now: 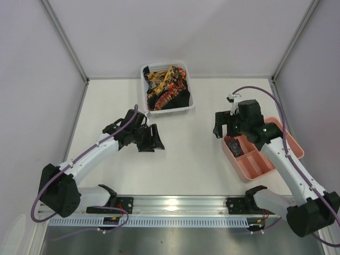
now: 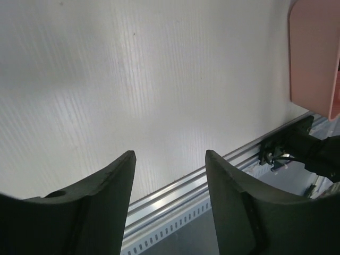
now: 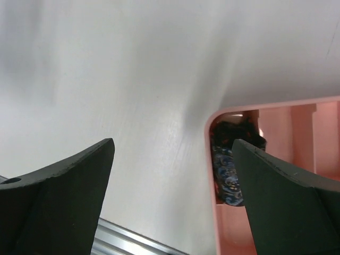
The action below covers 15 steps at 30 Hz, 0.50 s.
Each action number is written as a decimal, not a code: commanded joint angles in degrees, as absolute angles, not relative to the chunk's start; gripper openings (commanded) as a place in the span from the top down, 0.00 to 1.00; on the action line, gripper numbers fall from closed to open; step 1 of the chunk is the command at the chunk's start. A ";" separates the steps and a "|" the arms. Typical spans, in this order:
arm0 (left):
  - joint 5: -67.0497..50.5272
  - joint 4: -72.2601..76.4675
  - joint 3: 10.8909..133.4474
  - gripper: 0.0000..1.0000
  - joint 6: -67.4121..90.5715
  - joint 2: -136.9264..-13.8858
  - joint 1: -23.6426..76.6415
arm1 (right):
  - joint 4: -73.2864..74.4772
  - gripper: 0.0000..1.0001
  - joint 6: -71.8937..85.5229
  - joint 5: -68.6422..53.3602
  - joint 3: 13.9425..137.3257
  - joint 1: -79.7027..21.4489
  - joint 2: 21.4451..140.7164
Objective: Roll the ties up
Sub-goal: Place the rolled tie into the container
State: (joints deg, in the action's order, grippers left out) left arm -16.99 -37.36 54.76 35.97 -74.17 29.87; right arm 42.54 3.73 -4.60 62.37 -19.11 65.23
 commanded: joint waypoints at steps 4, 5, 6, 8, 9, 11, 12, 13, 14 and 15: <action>-21.70 -30.25 47.29 0.26 41.57 -64.27 29.53 | 24.44 0.00 20.73 -4.83 50.29 -22.14 54.94; -21.62 -29.80 46.59 0.25 41.83 -63.55 29.53 | 23.48 0.00 21.79 -5.27 48.53 -23.45 53.97; -21.62 -29.45 45.71 0.25 41.92 -63.02 29.62 | 22.94 0.00 24.23 -3.19 46.08 -24.77 52.05; -20.14 -29.71 45.18 0.23 41.84 -61.45 29.62 | 22.59 0.00 26.01 1.64 43.78 -27.58 49.49; -19.34 -29.88 44.91 0.23 41.92 -60.74 29.62 | 22.59 0.00 26.97 2.97 42.20 -28.21 47.31; -17.50 -29.27 44.13 0.22 42.36 -59.33 29.62 | 22.94 0.00 28.65 3.69 41.05 -28.56 45.36; -16.97 -28.92 42.99 0.21 43.15 -57.67 29.53 | 22.77 0.00 29.00 3.60 40.26 -28.56 44.13; -16.53 -28.48 42.28 0.21 43.68 -57.05 29.62 | 22.85 0.00 29.53 3.52 39.04 -28.65 42.64; -16.70 -27.69 40.80 0.21 44.03 -56.43 29.62 | 22.68 0.00 29.62 3.08 38.15 -28.57 41.93; -16.87 -26.03 39.91 0.20 45.34 -55.29 29.62 | 22.76 0.00 30.40 3.51 37.62 -28.65 41.31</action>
State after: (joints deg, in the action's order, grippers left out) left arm -18.09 -30.15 42.28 42.13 -58.17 29.87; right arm 26.55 26.59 0.89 38.81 -28.36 43.70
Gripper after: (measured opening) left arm 0.793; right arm 0.995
